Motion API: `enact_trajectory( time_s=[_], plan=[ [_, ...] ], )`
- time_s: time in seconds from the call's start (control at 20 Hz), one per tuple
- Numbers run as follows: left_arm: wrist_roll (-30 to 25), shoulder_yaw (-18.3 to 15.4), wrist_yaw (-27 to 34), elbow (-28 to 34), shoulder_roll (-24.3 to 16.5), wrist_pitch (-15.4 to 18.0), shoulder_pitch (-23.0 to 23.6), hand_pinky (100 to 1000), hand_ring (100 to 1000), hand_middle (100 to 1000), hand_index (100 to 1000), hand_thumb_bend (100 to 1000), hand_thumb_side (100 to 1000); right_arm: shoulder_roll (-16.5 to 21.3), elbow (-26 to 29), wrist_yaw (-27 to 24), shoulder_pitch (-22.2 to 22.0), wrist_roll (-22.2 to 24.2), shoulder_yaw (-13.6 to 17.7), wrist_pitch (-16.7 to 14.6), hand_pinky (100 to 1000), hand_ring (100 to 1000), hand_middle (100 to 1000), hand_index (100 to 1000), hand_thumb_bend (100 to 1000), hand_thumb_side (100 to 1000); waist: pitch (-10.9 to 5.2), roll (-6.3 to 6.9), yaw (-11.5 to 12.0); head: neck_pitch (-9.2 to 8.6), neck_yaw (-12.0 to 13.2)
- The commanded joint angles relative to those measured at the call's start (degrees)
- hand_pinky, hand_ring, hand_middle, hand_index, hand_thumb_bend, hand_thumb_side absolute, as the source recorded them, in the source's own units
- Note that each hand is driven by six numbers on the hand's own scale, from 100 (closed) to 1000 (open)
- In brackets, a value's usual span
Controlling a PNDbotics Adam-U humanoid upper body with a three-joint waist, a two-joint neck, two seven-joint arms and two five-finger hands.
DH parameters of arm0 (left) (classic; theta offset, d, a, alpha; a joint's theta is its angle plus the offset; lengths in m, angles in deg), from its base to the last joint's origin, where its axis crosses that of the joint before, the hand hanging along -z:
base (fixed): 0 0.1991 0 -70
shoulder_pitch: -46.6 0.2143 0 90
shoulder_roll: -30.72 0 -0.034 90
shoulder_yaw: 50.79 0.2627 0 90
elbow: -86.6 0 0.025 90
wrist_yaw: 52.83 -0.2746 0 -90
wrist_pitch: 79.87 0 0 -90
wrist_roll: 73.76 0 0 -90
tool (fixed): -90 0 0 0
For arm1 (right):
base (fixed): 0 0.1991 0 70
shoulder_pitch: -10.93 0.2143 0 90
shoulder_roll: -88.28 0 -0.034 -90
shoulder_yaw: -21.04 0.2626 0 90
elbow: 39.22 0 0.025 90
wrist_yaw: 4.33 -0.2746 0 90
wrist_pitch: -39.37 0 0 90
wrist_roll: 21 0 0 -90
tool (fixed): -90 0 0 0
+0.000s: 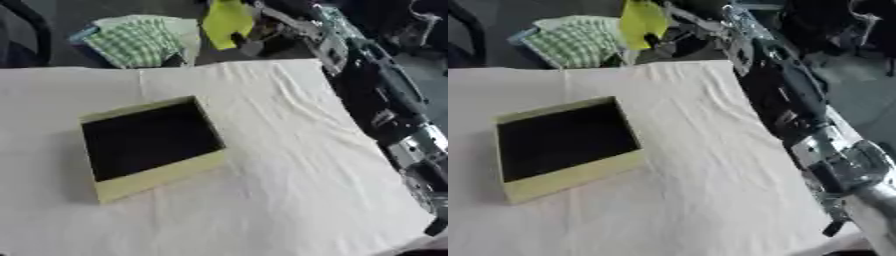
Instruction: Pick up objects on the table and place them in the box.
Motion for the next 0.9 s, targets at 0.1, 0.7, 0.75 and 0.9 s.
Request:
enact_trajectory(
  time_s=[0.1,0.7,0.75,0.9],
  plan=[
    [-0.22,-0.33,0.42,1.16,-1.03,0.13,-0.36,700,530,508,777,101,922,-0.96,2.82,-1.02,1.05,3.48,-2.34,-1.13,690,809,425,1000,100,272,-1.16,0.23,0.32,-0.43,-0.55],
    [-0.59,-0.33,0.77,1.16,-0.84,0.22,-0.32,699,530,508,776,103,924,-5.67,9.68,-4.29,-0.78,13.47,-10.20,-3.39,696,820,434,1000,100,293,-1.23,0.46,0.34,-0.40,-1.01],
    [-0.62,-0.35,0.78,1.16,-0.82,0.24,-0.33,699,530,508,776,103,924,-5.97,10.25,-4.56,-1.13,14.30,-10.79,-3.39,697,821,437,1000,100,294,-1.22,0.51,0.27,-0.43,-1.05],
    [-0.72,-0.36,0.78,1.16,-0.73,0.28,-0.31,700,530,508,776,103,925,-7.03,11.00,-4.98,-1.98,16.71,-11.95,-3.39,701,826,457,1000,100,295,-1.14,0.64,0.19,-0.46,-1.17]
  ],
)
